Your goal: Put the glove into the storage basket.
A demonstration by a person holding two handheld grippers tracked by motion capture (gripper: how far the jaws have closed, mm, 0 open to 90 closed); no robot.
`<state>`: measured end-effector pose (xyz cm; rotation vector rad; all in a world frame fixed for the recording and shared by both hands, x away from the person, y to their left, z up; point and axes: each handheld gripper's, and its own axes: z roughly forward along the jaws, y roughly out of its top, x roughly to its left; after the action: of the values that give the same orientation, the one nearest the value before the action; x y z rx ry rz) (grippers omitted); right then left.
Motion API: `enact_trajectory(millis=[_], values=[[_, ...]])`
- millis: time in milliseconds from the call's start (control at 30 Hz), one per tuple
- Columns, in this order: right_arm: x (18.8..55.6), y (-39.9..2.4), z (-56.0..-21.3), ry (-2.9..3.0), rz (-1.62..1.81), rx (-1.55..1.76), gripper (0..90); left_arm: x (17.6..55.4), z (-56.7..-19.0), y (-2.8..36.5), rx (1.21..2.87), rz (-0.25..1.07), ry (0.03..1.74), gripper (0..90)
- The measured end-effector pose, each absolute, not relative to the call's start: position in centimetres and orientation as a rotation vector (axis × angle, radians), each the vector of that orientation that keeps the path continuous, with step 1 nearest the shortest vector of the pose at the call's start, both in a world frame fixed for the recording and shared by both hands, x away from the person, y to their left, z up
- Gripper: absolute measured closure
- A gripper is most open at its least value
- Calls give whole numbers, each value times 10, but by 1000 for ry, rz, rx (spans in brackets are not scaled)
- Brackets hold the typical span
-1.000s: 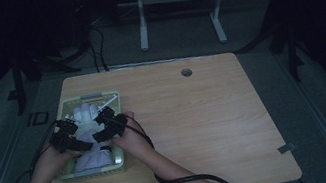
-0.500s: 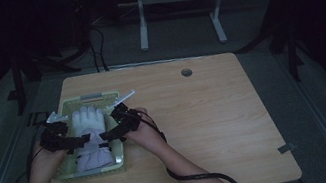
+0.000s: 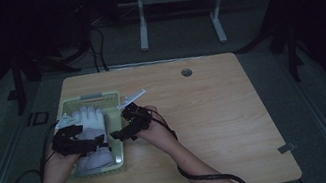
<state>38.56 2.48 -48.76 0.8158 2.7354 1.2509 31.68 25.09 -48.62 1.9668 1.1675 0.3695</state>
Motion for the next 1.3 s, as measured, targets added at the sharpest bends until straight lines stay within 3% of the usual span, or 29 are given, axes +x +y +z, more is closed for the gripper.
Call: enact_trajectory(millis=[433, 600, 1300], values=[[388, -7, -488, 2709, 1248, 832, 146, 306, -479, 207, 1978, 367, 1050, 77], [387, -21, -489, 2694, 1254, 851, 146, 300, -478, 189, 1960, 365, 1008, 19], [379, -90, -499, 2661, 1248, 938, 146, 283, -484, 109, 1962, 243, 821, 19]])
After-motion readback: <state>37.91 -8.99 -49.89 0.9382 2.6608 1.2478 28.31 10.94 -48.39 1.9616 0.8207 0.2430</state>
